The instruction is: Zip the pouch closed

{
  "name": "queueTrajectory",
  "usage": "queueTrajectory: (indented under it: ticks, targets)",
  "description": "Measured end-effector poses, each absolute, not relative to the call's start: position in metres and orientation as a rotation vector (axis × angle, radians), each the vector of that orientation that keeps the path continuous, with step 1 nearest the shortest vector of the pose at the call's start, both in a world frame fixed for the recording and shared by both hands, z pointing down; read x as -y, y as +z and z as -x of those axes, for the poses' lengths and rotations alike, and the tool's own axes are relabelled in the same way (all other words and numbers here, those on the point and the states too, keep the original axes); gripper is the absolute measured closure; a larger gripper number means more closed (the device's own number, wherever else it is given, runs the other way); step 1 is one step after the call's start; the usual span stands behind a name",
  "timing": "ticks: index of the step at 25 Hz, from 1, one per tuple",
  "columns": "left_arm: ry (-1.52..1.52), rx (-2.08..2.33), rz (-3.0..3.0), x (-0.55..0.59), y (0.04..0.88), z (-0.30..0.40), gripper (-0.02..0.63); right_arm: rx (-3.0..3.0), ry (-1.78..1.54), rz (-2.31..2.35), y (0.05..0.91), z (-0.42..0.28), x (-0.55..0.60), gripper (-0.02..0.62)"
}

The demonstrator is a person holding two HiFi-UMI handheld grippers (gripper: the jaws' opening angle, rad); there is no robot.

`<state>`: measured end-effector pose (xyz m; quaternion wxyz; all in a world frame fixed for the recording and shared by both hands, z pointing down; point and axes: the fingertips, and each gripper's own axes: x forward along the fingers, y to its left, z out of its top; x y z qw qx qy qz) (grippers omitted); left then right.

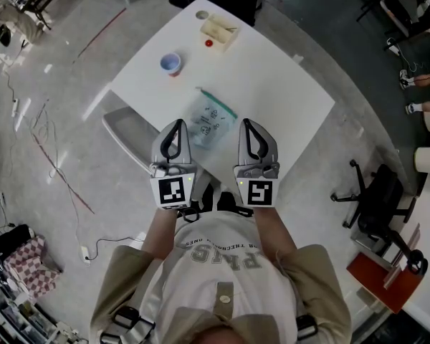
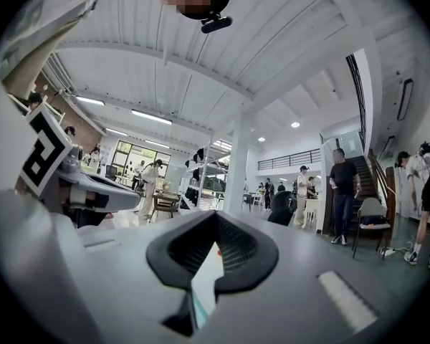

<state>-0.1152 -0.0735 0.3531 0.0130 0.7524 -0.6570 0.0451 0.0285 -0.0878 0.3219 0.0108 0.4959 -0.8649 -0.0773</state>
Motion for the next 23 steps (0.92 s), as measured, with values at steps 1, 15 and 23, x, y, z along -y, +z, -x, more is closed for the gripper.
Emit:
queueTrajectory:
  ticks: [1,15,23]
  targets:
    - [0.139,2.050,-2.344,0.073,0.353,0.115,0.595,2.701,-0.240,-1.547,0.322,-0.028,0.088,0.597]
    - [0.105,2.052,-2.319,0.066,0.361,0.119,0.595,2.701,-0.206,-1.519,0.332,-0.025,0.084,0.597]
    - [0.157,2.045,-2.314,0.068,0.365,0.124,0.595,2.700,-0.208,-1.501,0.340,-0.018,0.084,0.597]
